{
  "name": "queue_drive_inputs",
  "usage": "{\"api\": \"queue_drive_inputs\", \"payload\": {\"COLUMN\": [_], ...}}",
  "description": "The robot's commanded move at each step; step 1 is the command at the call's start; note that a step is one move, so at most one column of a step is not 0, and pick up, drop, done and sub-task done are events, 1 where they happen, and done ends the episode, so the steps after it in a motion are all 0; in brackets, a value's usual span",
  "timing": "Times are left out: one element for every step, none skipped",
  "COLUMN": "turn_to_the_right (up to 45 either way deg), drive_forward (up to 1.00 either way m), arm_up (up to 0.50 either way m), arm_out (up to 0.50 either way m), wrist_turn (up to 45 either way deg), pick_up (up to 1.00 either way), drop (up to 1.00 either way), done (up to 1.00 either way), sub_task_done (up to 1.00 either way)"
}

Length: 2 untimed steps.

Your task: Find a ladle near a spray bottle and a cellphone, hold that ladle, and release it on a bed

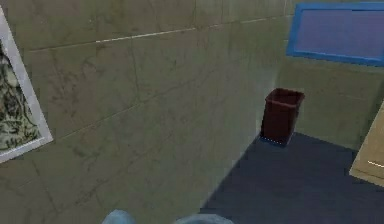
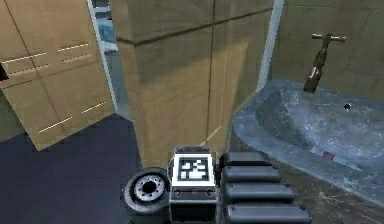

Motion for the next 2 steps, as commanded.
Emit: {"api": "queue_drive_inputs", "payload": {"turn_to_the_right": [0.0,33.0], "drive_forward": [0.20,0.00], "arm_up": [0.00,0.00], "arm_out": [0.00,0.00], "wrist_turn": [0.0,0.0], "pick_up": [0.00,0.00], "drop": [0.00,0.00], "done": [0.00,0.00], "sub_task_done": [0.00,0.00]}}
